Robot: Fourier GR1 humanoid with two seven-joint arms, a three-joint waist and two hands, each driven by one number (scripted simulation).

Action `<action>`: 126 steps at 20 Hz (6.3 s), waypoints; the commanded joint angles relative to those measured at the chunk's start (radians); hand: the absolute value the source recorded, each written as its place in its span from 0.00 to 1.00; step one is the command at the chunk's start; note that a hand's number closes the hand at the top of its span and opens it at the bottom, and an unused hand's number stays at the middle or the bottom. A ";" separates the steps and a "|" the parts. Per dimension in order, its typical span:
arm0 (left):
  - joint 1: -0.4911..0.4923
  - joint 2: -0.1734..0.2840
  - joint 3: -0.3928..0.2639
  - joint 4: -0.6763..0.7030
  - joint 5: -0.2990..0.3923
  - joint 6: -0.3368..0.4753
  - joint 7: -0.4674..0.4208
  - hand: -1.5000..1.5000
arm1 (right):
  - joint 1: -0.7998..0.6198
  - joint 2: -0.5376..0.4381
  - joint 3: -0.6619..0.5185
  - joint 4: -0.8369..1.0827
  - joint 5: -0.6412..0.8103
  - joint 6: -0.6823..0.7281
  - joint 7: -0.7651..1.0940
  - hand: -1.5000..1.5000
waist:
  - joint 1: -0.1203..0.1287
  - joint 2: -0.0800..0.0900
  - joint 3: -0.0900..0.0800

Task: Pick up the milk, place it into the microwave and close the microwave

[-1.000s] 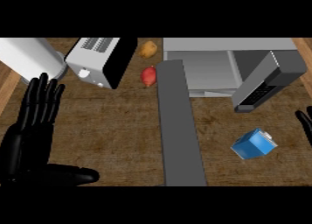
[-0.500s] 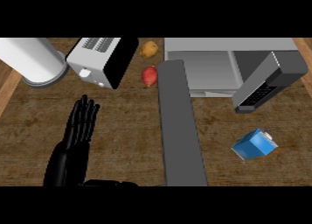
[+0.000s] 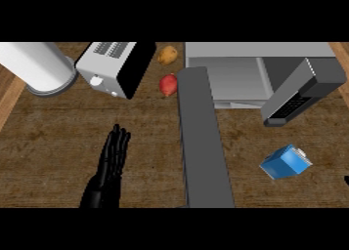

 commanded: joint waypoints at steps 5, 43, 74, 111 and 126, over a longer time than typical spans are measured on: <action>0.020 0.001 -0.022 0.019 0.018 0.024 -0.044 0.00 | -0.116 0.057 -0.008 0.173 0.142 -0.054 -0.089 0.00 | 0.004 0.001 0.000; 0.254 0.258 0.167 -0.098 0.290 -0.223 -0.184 0.00 | -0.782 -0.109 -0.022 1.490 0.483 -0.597 -0.768 1.00 | 0.024 0.005 0.002; 0.198 0.251 0.321 0.041 0.371 -0.342 -0.211 0.00 | -0.930 0.150 0.154 1.304 0.303 -0.950 -0.560 1.00 | 0.006 -0.001 -0.001; 0.106 0.249 0.353 0.128 0.269 -0.378 -0.190 0.00 | -1.466 -0.107 0.141 1.804 0.509 -1.503 -0.196 0.00 | 0.106 0.050 0.004; 0.064 0.243 0.333 0.124 0.266 -0.384 -0.141 0.00 | -1.482 -0.072 0.168 1.834 0.542 -1.364 -0.208 0.00 | 0.115 0.056 0.008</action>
